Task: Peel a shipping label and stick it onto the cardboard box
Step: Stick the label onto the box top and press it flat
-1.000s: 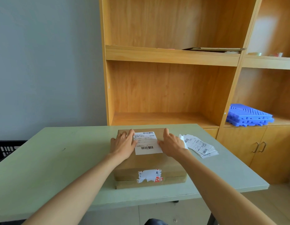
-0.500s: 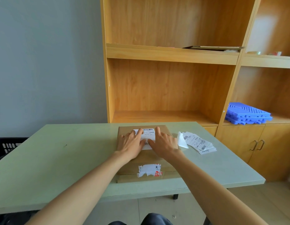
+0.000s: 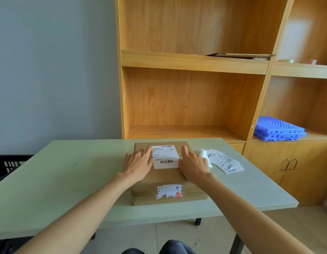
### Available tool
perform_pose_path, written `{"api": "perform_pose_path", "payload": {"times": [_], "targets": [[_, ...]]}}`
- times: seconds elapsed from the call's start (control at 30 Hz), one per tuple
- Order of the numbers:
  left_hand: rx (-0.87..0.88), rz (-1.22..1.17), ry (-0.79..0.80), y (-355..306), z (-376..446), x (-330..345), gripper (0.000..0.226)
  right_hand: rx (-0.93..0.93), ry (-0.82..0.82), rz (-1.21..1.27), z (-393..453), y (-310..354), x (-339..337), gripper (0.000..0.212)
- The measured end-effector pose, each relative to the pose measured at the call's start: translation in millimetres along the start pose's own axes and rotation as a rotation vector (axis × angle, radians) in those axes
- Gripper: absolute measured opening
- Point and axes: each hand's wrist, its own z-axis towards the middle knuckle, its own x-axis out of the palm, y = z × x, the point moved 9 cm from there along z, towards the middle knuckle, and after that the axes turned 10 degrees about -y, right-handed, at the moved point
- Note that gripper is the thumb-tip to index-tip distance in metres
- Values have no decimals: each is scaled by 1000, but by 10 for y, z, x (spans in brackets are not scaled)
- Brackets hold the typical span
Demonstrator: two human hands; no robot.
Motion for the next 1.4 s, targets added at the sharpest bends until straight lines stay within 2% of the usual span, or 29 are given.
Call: {"api": "perform_pose_path", "payload": {"times": [0.2, 0.3, 0.37, 0.5, 0.63, 0.8, 1.17, 1.4], "targets": [[-40, 35, 1, 28, -46, -33, 28, 36, -42, 50, -50, -124, -40, 21], [-41, 52, 58, -3, -44, -8, 34, 24, -39, 88, -42, -87, -63, 21], [-64, 66, 141, -35, -40, 13, 42, 28, -2, 92, -17, -68, -46, 29], [-100, 179, 289, -121, -71, 81, 58, 16, 74, -26, -37, 31, 52, 58], [-98, 214, 341, -225, -94, 128, 60, 20, 86, -49, -71, 169, 88, 67], [-96, 194, 325, -286, -109, 107, 58, 12, 77, -11, -103, 309, 84, 57], [-59, 108, 169, -130, -184, -50, 49, 21, 21, 54, -197, -45, -73, 38], [-7, 128, 160, -151, -160, -64, 47, 1, 26, 55, -196, -123, -72, 28]]}}
